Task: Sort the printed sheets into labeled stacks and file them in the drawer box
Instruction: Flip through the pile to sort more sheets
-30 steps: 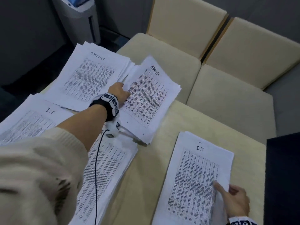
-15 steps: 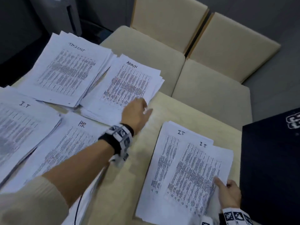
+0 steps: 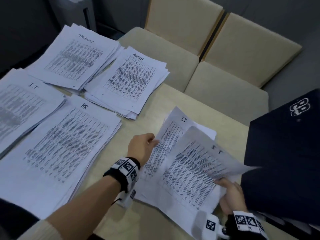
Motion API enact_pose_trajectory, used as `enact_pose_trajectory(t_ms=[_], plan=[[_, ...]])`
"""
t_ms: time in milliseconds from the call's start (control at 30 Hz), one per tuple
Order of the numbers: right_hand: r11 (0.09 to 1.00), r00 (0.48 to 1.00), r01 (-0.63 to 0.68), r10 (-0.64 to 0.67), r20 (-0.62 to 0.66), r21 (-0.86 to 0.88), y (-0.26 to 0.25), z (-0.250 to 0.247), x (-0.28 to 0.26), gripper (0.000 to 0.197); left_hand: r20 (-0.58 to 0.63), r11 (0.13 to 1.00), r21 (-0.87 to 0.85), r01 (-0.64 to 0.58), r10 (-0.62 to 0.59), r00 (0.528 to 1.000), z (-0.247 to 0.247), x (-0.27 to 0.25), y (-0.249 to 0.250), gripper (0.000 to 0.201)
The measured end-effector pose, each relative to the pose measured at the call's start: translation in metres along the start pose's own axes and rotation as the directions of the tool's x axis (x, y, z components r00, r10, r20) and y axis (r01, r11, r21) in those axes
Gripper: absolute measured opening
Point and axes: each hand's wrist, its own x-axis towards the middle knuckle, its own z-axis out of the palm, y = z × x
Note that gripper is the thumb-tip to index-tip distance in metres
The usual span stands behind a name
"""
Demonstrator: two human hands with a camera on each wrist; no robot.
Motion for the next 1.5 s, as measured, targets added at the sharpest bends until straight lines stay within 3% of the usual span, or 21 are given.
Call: enact_pose_trajectory(t_ms=[33, 100, 200, 300, 400, 500, 567, 667, 767, 833, 933, 1033, 1100, 1167, 1300, 1367, 1433, 1500], plan=[[1.000, 1.000, -0.006, 0.006, 0.003, 0.020, 0.000, -0.001, 0.001, 0.074, -0.009, 0.999, -0.044, -0.010, 0.010, 1.000, 0.000, -0.002, 0.001, 0.041], [0.997, 0.999, 0.001, -0.004, 0.044, 0.078, 0.001, 0.000, 0.000, 0.062, 0.010, 0.971, -0.238, 0.032, -0.030, 0.999, 0.000, -0.009, 0.006, 0.032], [0.996, 0.993, -0.003, -0.008, 0.121, 0.085, -0.001, 0.002, -0.001, 0.040, 0.113, 0.760, -0.628, 0.165, -0.121, 0.986, -0.001, -0.017, 0.013, 0.026], [0.996, 0.969, 0.038, -0.056, 0.240, 0.078, -0.007, 0.007, -0.005, 0.029, 0.192, 0.625, -0.744, 0.237, -0.141, 0.971, -0.008, -0.021, 0.025, 0.038], [0.991, 0.948, 0.099, -0.120, 0.293, 0.086, -0.015, 0.011, -0.017, 0.027, 0.237, 0.643, -0.729, 0.237, -0.088, 0.968, -0.015, -0.023, 0.038, 0.049], [0.983, 0.958, 0.135, -0.162, 0.238, 0.127, -0.012, 0.005, -0.012, 0.015, 0.221, 0.694, -0.685, 0.222, -0.093, 0.971, -0.017, -0.024, 0.044, 0.036], [0.988, 0.978, 0.125, -0.138, 0.154, 0.091, -0.008, 0.000, -0.006, 0.022, 0.186, 0.737, -0.638, 0.221, -0.131, 0.974, -0.017, -0.023, 0.043, 0.029], [0.980, 0.984, 0.157, -0.165, 0.062, 0.118, -0.003, -0.011, -0.002, 0.047, 0.190, 0.718, -0.645, 0.261, -0.180, 0.965, -0.012, -0.019, 0.035, 0.024], [0.985, 0.992, 0.125, -0.126, 0.006, 0.122, 0.000, -0.018, -0.001, 0.047, 0.205, 0.691, -0.662, 0.290, -0.205, 0.957, -0.010, -0.020, 0.033, 0.022], [0.987, 0.996, 0.088, -0.088, -0.011, 0.135, 0.002, -0.020, 0.000, 0.035, 0.202, 0.702, -0.657, 0.274, -0.186, 0.961, -0.008, -0.020, 0.033, 0.028], [0.992, 0.997, 0.049, -0.056, 0.055, 0.120, -0.007, -0.018, -0.006, 0.014, 0.257, 0.705, -0.653, 0.275, -0.134, 0.957, -0.008, -0.020, 0.036, 0.056], [0.997, 0.994, 0.080, -0.081, 0.073, 0.007, -0.017, -0.011, -0.017, 0.025, 0.348, 0.681, -0.675, 0.283, -0.045, 0.937, -0.009, -0.022, 0.042, 0.074], [0.997, 0.992, 0.082, -0.082, 0.096, 0.004, -0.017, -0.009, -0.007, 0.030, 0.368, 0.674, -0.681, 0.286, -0.023, 0.930, -0.009, -0.023, 0.045, 0.071], [0.999, 0.975, 0.038, -0.037, 0.217, 0.000, -0.014, -0.007, 0.001, 0.024, 0.352, 0.685, -0.669, 0.288, -0.050, 0.935, -0.009, -0.021, 0.044, 0.060], [0.950, 0.964, 0.224, -0.249, 0.095, 0.218, 0.000, -0.003, -0.001, 0.019, 0.259, 0.735, -0.618, 0.278, -0.144, 0.955, -0.010, -0.014, 0.030, 0.090], [0.968, 0.976, 0.205, -0.214, 0.049, 0.144, 0.002, -0.001, -0.001, 0.036, 0.211, 0.739, -0.627, 0.245, -0.141, 0.967, -0.013, -0.015, 0.032, 0.069], [0.994, 0.993, 0.108, -0.108, -0.044, -0.002, -0.001, 0.000, 0.003, 0.021, 0.206, 0.748, -0.626, 0.222, -0.116, 0.972, -0.013, -0.014, 0.031, 0.043], [0.997, 0.995, 0.074, -0.074, -0.062, -0.010, -0.002, -0.001, 0.007, 0.008, 0.207, 0.756, -0.621, 0.208, -0.097, 0.973, -0.010, -0.015, 0.031, 0.037]])
